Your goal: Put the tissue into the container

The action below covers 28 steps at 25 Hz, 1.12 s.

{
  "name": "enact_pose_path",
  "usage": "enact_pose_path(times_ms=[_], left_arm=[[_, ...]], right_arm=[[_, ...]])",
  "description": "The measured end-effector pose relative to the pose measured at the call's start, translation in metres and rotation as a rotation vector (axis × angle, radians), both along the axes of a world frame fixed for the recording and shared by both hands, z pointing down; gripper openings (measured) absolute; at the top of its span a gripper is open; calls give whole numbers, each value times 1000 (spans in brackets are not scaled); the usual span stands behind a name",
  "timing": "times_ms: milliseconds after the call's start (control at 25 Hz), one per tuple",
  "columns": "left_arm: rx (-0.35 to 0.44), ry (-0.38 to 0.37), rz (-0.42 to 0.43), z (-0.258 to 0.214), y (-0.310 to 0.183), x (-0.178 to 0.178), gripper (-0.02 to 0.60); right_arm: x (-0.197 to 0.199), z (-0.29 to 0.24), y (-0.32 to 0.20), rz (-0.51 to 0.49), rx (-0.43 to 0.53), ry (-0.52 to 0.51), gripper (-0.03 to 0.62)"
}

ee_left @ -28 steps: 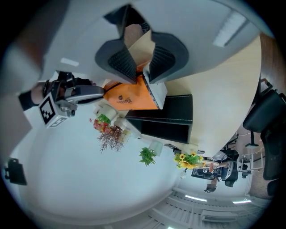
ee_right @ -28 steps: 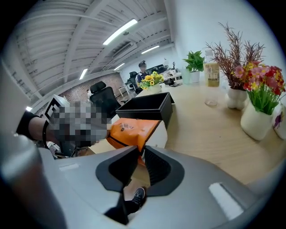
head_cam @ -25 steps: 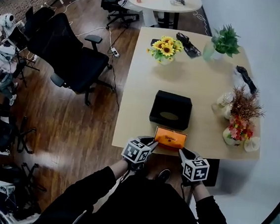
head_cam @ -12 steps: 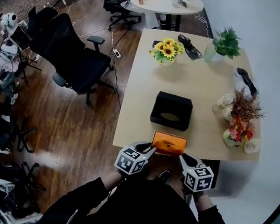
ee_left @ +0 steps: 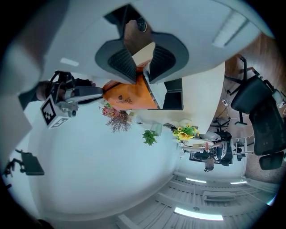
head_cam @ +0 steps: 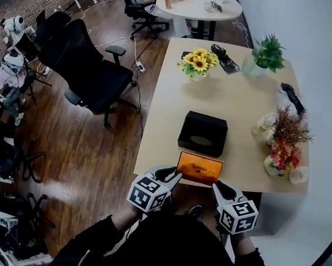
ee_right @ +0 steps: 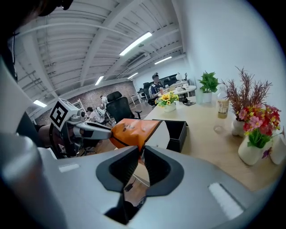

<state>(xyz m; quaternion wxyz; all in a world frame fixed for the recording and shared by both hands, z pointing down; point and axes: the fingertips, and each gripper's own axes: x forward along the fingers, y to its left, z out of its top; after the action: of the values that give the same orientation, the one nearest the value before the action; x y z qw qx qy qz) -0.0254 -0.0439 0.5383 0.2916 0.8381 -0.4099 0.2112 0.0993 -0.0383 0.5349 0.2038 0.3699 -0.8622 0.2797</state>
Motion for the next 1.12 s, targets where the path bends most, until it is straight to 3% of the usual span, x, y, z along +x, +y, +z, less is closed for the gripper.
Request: enact_pose_path(times_ms=[640, 880, 1120], left_arm=[[154, -46, -62, -63, -44, 9, 72], [176, -57, -103, -71, -59, 11, 72], [137, -56, -108, -54, -86, 10, 72]], right_arm=[[10, -55, -48, -27, 147, -48, 48], [12, -61, -69, -38, 155, -53, 46], [12, -43, -97, -19, 110, -49, 44]])
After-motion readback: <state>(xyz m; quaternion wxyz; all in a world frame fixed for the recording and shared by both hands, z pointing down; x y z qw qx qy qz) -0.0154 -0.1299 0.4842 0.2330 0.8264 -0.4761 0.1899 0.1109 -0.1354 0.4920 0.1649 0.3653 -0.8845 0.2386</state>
